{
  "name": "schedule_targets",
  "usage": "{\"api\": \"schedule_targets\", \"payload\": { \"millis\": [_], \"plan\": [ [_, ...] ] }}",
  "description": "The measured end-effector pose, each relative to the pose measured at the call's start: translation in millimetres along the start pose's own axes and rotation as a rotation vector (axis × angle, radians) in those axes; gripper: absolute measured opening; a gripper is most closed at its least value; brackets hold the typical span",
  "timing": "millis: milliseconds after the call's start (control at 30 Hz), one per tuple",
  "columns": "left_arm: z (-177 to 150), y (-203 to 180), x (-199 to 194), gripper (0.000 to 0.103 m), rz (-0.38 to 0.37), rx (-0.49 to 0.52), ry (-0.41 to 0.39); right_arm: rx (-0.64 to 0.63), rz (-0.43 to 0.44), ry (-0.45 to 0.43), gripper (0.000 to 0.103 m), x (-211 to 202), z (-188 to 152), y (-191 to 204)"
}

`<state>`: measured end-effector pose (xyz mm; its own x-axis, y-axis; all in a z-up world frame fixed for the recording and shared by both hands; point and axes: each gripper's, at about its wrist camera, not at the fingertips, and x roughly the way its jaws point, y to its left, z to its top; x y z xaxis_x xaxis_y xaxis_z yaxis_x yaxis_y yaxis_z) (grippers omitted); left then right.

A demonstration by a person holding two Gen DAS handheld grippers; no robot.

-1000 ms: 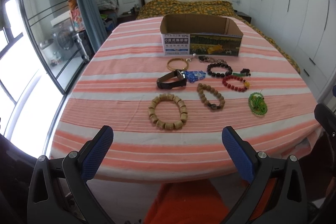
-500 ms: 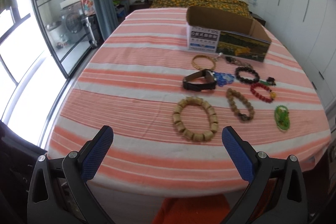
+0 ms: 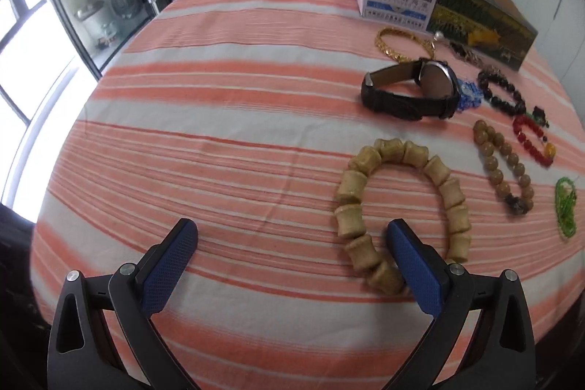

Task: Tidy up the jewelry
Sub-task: 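Grasp the large wooden-bead bracelet with the left tool while the right tool grasps the green bead bracelet, then carry both bracelets into the cardboard box and open both tools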

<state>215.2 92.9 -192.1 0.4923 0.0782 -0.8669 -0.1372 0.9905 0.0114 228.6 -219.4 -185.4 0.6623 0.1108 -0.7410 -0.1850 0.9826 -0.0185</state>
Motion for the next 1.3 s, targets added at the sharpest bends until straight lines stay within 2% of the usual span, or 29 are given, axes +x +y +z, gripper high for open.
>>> {"api": "schedule_targets", "payload": {
  "millis": [133, 167, 267, 400, 433, 467, 500, 533, 567, 600, 633, 700, 767, 967, 1133, 1300],
  "plan": [
    [-6.3, -0.5, -3.5, 0.103, -0.002, 0.018, -0.047, -0.016, 0.001, 0.067, 0.103, 30.9, -4.0, 6.0],
    [-8.7, 0.1, -4.3, 0.103, -0.008, 0.023, -0.061, -0.016, -0.005, 0.044, 0.103, 31.1, -3.6, 7.2],
    [-12.8, -0.2, -6.7, 0.103, -0.017, 0.032, -0.083, -0.007, -0.012, 0.062, 0.103, 36.2, -0.3, 7.9],
    [-14.6, -3.8, -10.0, 0.103, 0.005, 0.006, -0.072, -0.001, -0.019, 0.070, 0.103, 37.9, 2.6, 8.6],
    [-11.9, -6.6, -8.2, 0.102, 0.008, 0.003, -0.060, -0.003, -0.014, 0.060, 0.098, 37.4, 2.8, 9.3],
    [-11.6, -8.8, -9.3, 0.097, -0.001, 0.007, -0.052, -0.017, -0.004, 0.027, 0.077, 33.6, 2.0, 11.0],
    [-9.8, -6.6, -9.3, 0.091, -0.018, 0.017, -0.058, -0.035, 0.010, 0.006, 0.064, 30.5, 1.6, 13.5],
    [-11.2, -11.4, -13.9, 0.072, -0.034, 0.044, -0.071, -0.046, 0.014, 0.002, 0.043, 29.8, 2.2, 15.9],
    [-13.2, -17.2, -18.7, 0.046, -0.054, 0.074, -0.083, -0.058, 0.022, 0.000, 0.025, 28.8, 2.3, 20.2],
    [-15.9, -22.1, -22.0, 0.031, -0.070, 0.100, -0.088, -0.072, 0.024, -0.003, 0.019, 28.0, 2.3, 24.8],
    [-18.4, -29.5, -24.6, 0.013, -0.081, 0.128, -0.091, -0.080, 0.020, -0.003, 0.017, 27.3, 1.9, 27.8],
    [-20.8, -37.8, -27.4, 0.012, -0.097, 0.152, -0.096, -0.062, 0.051, -0.004, 0.015, 23.9, 3.3, 27.7],
    [-18.7, -36.4, -30.0, 0.012, -0.164, 0.127, -0.086, -0.037, 0.075, -0.016, 0.015, 15.0, 7.8, 25.2],
    [3.2, -26.2, -55.8, 0.012, -0.254, 0.082, -0.123, 0.037, 0.145, -0.060, 0.015, -12.4, 33.7, 13.8],
    [43.7, -24.7, -85.0, 0.012, -0.333, 0.083, -0.171, 0.045, 0.209, -0.103, 0.015, -31.6, 76.2, 7.4],
    [113.8, -29.8, -112.0, 0.012, -0.424, 0.101, -0.223, 0.056, 0.276, -0.143, 0.015, -34.3, 148.0, -0.8]
  ]
}}
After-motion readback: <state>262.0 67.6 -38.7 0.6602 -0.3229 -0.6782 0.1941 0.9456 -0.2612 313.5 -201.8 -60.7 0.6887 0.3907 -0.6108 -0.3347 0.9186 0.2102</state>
